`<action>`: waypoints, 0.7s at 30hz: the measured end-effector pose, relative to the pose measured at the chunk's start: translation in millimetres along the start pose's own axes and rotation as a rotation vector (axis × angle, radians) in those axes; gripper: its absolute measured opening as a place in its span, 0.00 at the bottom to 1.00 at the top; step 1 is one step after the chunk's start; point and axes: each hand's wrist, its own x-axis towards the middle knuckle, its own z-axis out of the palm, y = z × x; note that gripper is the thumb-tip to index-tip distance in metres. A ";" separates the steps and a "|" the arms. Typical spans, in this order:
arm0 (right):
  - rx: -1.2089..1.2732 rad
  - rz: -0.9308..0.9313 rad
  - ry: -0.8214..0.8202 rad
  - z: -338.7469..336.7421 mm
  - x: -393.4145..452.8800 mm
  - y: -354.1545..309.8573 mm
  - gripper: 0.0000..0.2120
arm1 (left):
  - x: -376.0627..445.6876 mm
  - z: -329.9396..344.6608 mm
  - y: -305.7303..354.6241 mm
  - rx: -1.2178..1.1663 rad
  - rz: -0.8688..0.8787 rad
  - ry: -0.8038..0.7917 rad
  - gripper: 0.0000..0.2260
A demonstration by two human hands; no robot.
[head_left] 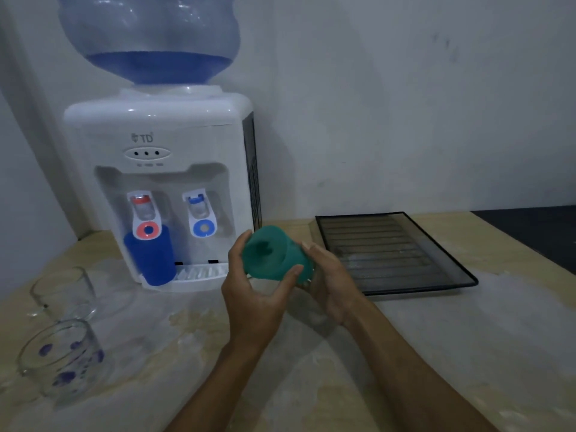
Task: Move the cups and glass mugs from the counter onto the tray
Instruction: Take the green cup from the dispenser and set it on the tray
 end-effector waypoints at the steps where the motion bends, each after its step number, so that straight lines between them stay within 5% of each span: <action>1: -0.050 -0.015 -0.012 -1.0 -0.3 -2.2 0.27 | 0.5 1.0 -0.2 -0.001 -0.004 0.002 0.38; 7: -0.478 -0.273 -0.141 -27.2 0.9 -31.3 0.13 | 6.6 10.0 1.1 0.039 0.032 -0.045 0.39; 13: -0.970 -0.512 -0.205 -64.1 -7.6 -43.9 0.25 | -0.5 32.7 -1.4 0.095 0.121 -0.158 0.41; 21: -0.816 -0.538 -0.041 -82.5 -16.7 -47.2 0.30 | 20.7 89.2 19.5 -0.082 0.022 -0.193 0.40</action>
